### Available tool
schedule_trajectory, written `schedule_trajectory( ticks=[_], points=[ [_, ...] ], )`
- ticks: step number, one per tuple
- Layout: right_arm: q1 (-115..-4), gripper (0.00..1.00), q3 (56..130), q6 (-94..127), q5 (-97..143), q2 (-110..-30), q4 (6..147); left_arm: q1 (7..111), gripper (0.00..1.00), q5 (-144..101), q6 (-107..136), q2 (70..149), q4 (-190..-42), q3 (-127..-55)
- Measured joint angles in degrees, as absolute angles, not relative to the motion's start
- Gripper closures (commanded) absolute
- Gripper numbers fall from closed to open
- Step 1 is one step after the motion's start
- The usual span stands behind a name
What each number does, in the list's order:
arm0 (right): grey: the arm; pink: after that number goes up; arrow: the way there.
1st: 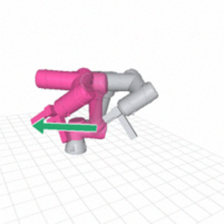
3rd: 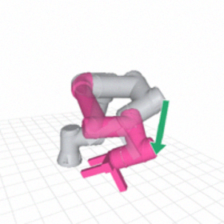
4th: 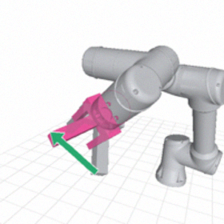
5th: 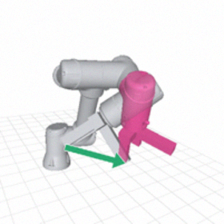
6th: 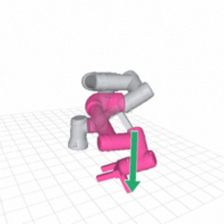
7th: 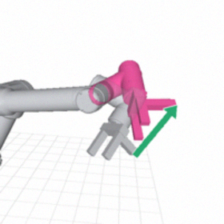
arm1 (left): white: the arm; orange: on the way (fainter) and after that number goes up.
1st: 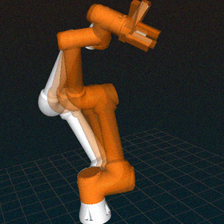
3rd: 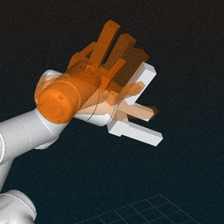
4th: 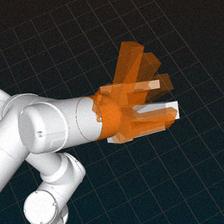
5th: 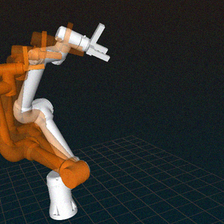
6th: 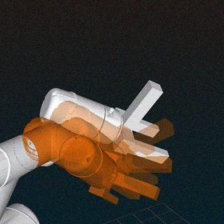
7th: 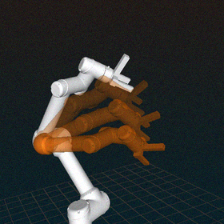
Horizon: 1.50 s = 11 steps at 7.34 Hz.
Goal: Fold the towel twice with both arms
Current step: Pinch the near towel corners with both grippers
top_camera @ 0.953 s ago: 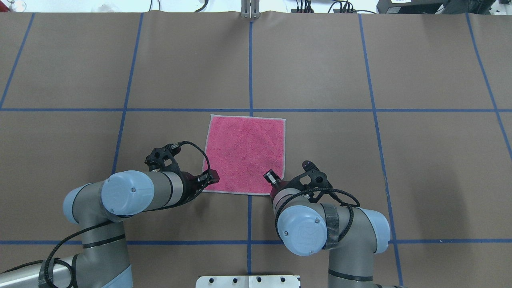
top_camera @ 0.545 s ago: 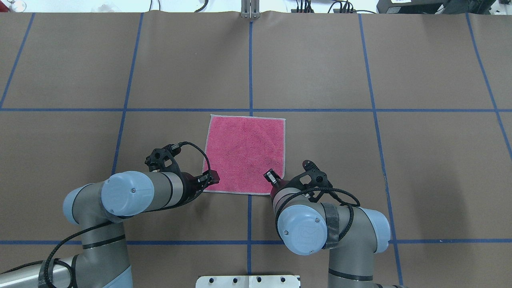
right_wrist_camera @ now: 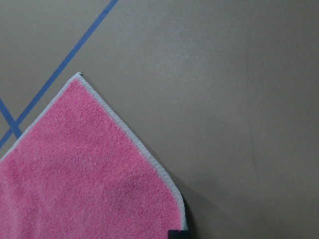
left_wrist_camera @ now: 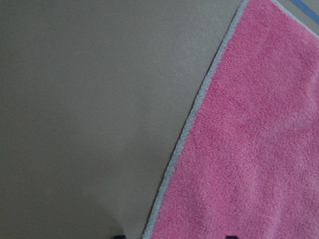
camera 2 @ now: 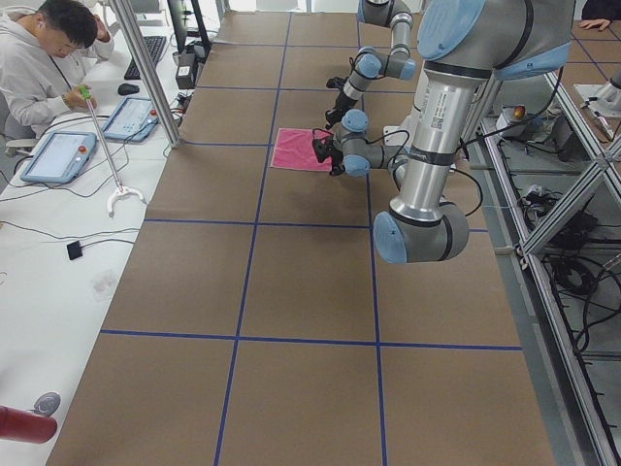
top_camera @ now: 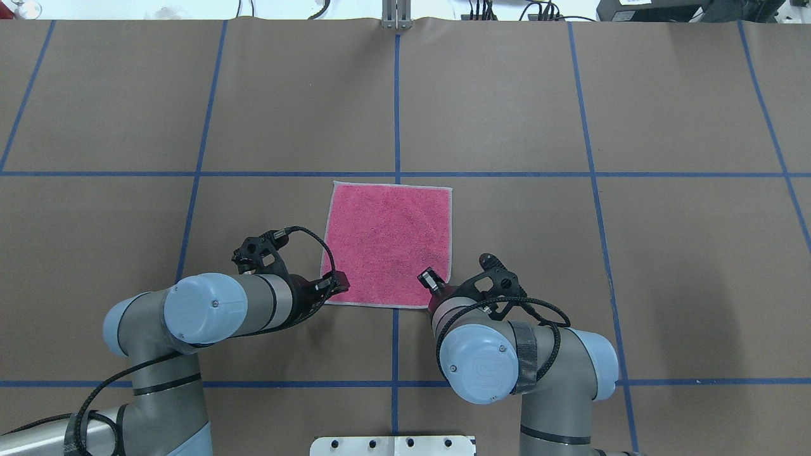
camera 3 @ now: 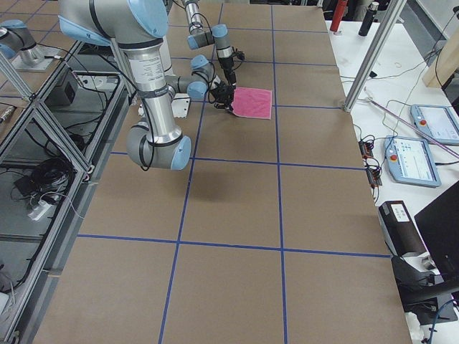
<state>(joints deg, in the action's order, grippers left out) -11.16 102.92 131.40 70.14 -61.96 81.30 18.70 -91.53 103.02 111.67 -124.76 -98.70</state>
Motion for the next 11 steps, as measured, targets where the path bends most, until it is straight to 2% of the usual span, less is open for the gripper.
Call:
schedule_trajectory(
  ticks=[1,4,5,8,11],
  points=[
    [-11.16,1.0,102.92,131.4,70.14,-61.96,81.3,18.7,0.44,-91.42,103.2,111.84,-124.78,-98.58],
    [-11.23,1.0,102.92,131.34,70.13,-61.96,81.3,18.67,0.58,-91.08,103.65,111.9,-124.9,-98.51],
    [-11.31,1.0,102.92,131.32,70.13,-61.96,81.3,18.62,0.58,-91.06,103.52,111.8,-124.94,-98.63],
    [-11.55,1.0,102.88,131.23,70.14,-61.96,81.3,18.52,0.67,-91.14,102.96,111.49,-125.07,-99.1],
    [-11.54,1.0,102.84,131.22,70.14,-61.96,81.26,18.54,0.69,-91.14,102.92,111.38,-125.14,-99.28]
  ],
)
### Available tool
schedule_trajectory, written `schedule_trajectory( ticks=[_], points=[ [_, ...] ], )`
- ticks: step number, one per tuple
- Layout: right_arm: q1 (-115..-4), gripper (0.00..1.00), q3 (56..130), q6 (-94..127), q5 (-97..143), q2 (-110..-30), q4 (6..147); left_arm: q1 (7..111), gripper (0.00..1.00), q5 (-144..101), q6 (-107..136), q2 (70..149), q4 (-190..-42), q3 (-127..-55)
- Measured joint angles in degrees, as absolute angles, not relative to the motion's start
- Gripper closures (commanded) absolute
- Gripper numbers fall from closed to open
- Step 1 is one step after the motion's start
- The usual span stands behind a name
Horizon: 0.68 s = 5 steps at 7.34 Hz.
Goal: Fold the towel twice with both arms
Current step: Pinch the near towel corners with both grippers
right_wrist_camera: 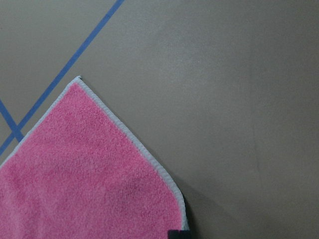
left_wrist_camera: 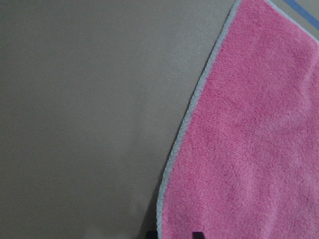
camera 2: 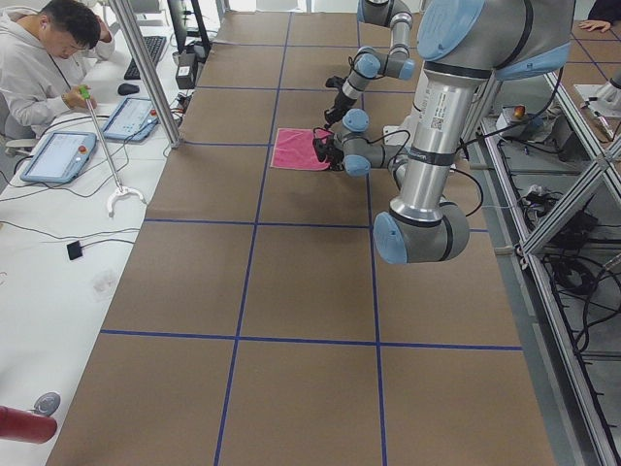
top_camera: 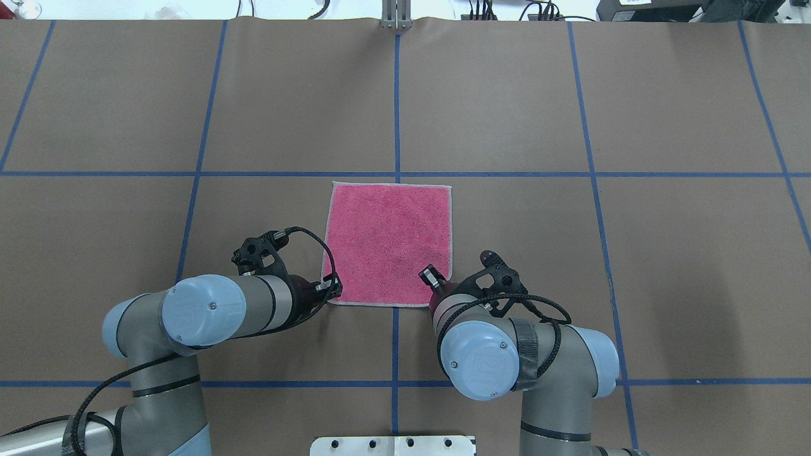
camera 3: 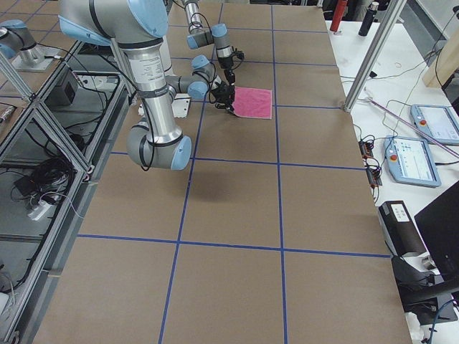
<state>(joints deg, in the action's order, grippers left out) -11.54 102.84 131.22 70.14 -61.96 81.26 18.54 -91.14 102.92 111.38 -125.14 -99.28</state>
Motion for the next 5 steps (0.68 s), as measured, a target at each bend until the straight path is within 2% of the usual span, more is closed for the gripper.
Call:
schedule_trajectory(
  ticks=[5],
  points=[
    [-11.66,1.0,102.87,131.22,70.14,-61.96,81.3,18.62,0.7,-91.3,102.85,109.05,-125.16,-101.81]
  ],
)
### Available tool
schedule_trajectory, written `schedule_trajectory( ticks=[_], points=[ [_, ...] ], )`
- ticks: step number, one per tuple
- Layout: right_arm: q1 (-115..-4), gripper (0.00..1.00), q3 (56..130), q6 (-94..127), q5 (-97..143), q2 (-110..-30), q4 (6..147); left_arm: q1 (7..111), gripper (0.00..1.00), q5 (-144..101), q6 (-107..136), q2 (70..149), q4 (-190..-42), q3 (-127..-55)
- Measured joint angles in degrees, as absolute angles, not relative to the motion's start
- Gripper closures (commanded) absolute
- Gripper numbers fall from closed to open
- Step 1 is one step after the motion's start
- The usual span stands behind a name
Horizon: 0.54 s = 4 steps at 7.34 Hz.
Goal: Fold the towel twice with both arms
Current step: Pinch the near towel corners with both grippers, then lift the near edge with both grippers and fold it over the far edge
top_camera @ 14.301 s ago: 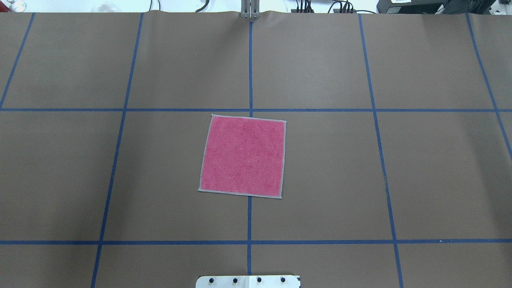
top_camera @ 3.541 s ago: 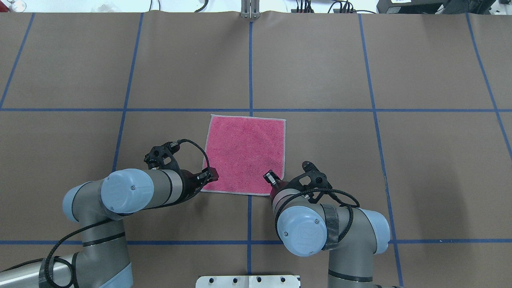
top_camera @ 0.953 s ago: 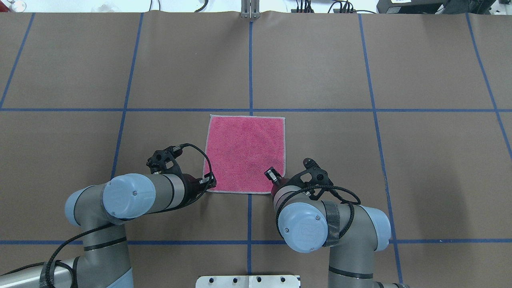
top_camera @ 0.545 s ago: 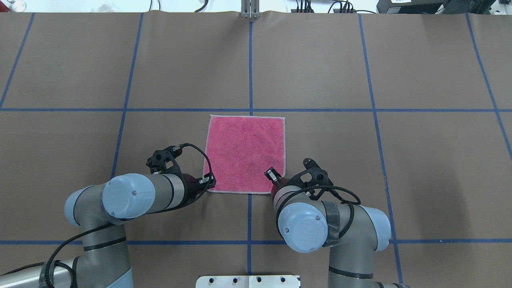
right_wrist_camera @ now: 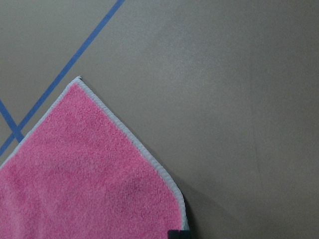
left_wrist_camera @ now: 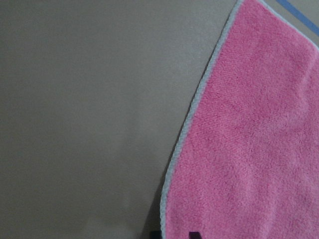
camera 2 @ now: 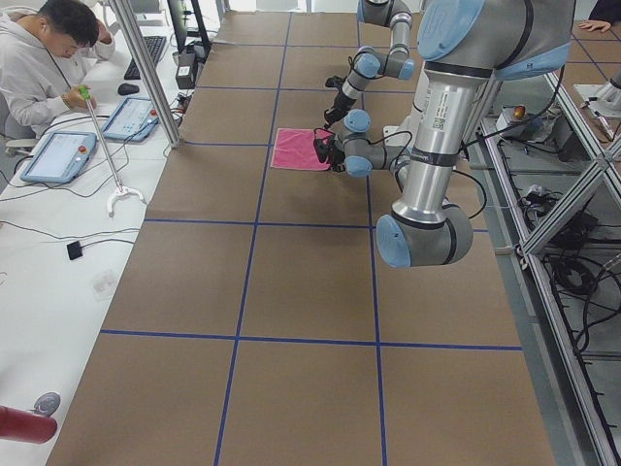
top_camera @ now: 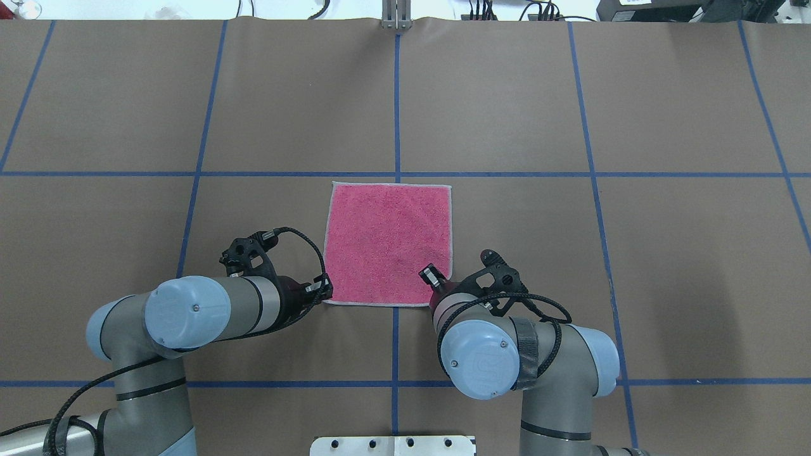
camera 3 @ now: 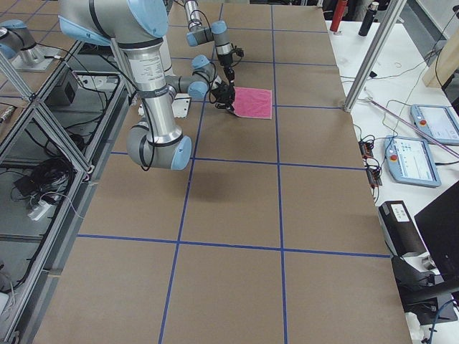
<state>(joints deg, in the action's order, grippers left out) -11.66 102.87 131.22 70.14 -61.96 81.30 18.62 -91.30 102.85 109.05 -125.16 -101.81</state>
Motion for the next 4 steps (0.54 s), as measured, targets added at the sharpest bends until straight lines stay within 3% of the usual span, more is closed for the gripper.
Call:
schedule_trajectory(
  ticks=[4],
  points=[
    [-11.72,1.0,102.83,131.22,70.14,-61.99,81.28,18.23,0.7,-91.18,102.92,108.96,-125.13,-101.68]
  ],
)
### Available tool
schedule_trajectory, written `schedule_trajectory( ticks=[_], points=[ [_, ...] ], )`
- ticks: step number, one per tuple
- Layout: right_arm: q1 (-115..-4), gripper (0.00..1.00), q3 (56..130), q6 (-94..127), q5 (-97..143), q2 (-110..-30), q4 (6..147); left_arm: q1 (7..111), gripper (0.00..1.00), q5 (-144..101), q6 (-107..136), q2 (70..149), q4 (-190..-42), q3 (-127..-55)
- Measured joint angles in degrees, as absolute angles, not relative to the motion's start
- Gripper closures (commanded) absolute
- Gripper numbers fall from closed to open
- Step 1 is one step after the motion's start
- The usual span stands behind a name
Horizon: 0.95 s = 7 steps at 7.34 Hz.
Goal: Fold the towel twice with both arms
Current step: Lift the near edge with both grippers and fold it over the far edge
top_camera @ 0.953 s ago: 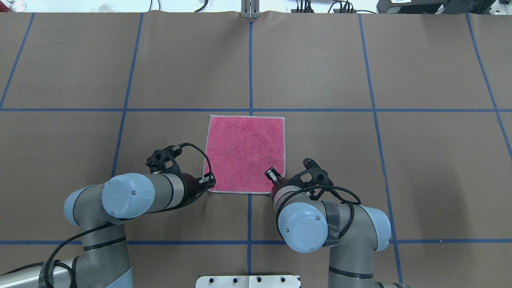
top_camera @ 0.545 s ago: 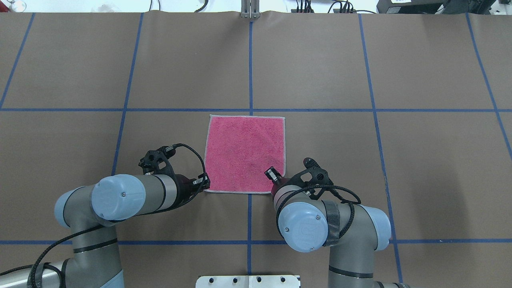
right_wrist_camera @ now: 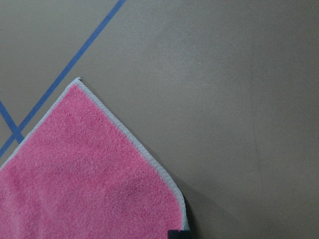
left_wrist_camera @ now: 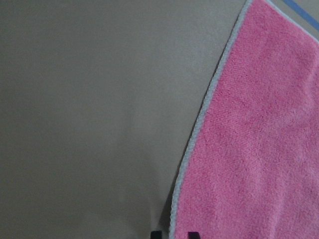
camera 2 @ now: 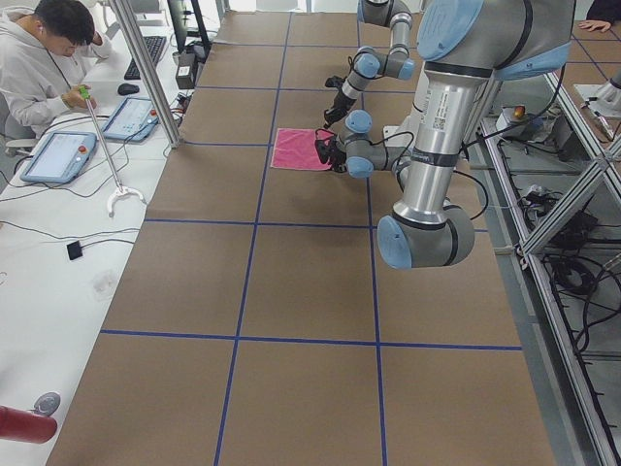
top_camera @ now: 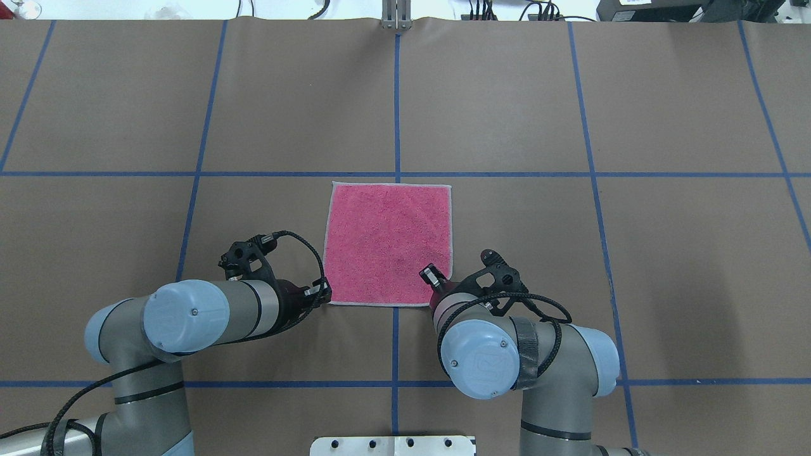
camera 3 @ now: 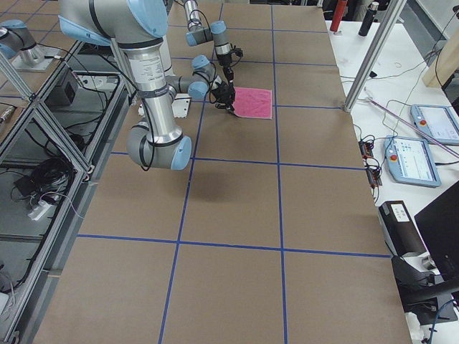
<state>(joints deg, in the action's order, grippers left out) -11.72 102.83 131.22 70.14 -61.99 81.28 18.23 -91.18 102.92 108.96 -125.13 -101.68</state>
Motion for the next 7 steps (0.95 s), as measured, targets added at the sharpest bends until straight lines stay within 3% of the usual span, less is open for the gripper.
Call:
schedule_trajectory(
  ticks=[4,7],
  points=[
    [-11.77,1.0,102.83,131.22,70.14,-62.04,81.21,18.19,1.0,-91.09,102.92,109.39,-125.07,-101.34],
    [-11.86,1.0,102.92,131.17,70.19,-62.05,81.21,18.2,1.0,-91.06,102.92,109.42,-125.09,-101.45]
  ],
)
